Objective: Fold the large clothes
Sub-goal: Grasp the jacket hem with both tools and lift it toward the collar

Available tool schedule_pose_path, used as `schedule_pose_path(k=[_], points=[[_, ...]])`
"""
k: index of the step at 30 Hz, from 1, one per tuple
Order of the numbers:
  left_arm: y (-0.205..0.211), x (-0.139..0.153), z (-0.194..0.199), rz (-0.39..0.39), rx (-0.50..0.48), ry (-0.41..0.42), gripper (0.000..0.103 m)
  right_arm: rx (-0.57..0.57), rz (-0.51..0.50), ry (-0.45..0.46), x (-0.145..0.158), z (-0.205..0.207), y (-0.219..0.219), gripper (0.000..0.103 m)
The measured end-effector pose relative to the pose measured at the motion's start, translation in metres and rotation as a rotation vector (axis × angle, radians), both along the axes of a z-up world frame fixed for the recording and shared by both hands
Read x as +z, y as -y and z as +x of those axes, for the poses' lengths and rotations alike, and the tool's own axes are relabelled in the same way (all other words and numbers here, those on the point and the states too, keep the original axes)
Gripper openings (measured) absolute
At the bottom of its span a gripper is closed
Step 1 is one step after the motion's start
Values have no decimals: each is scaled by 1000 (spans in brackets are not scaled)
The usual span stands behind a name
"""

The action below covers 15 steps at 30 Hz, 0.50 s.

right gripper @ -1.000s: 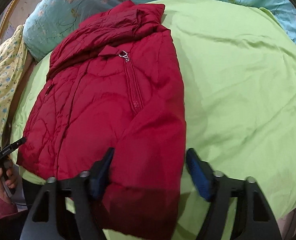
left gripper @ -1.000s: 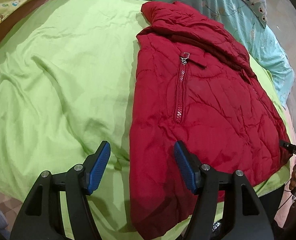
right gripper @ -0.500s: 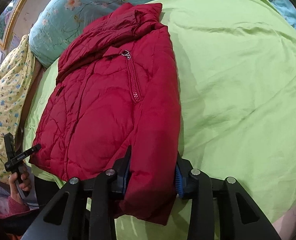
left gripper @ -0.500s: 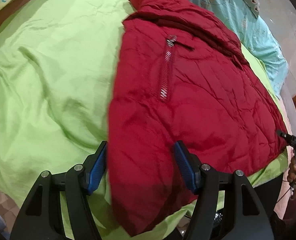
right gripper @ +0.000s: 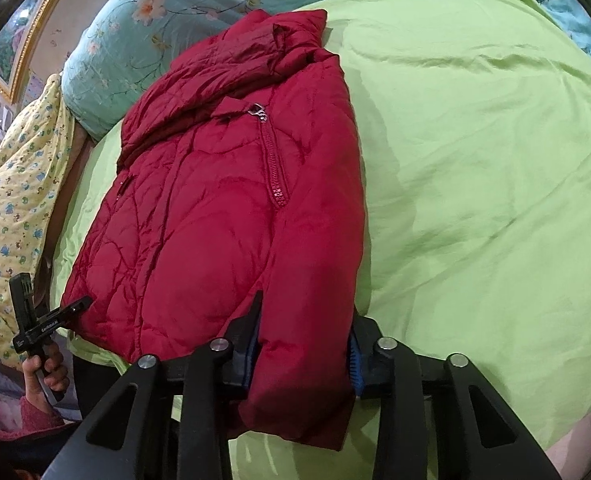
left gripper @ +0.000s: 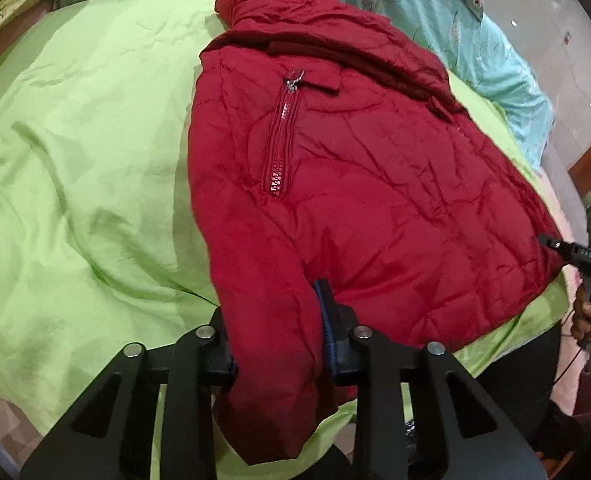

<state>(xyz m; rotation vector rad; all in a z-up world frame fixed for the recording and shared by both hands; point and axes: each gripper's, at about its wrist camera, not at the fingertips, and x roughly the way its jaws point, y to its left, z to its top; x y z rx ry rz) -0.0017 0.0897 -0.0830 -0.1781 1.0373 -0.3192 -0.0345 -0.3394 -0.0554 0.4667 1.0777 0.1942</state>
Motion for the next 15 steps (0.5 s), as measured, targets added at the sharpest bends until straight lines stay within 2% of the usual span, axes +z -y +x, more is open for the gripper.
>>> schedule_pose_path(k=[5, 11, 15], points=[[-5, 12, -9, -49, -2, 28, 20, 7, 42, 30, 7, -5, 1, 26], [-14, 32, -19, -102, -17, 70, 18, 20, 144, 72, 19, -14, 9, 24], [-27, 56, -18, -182, -20, 119, 17, 32, 221, 125, 34, -18, 14, 23]])
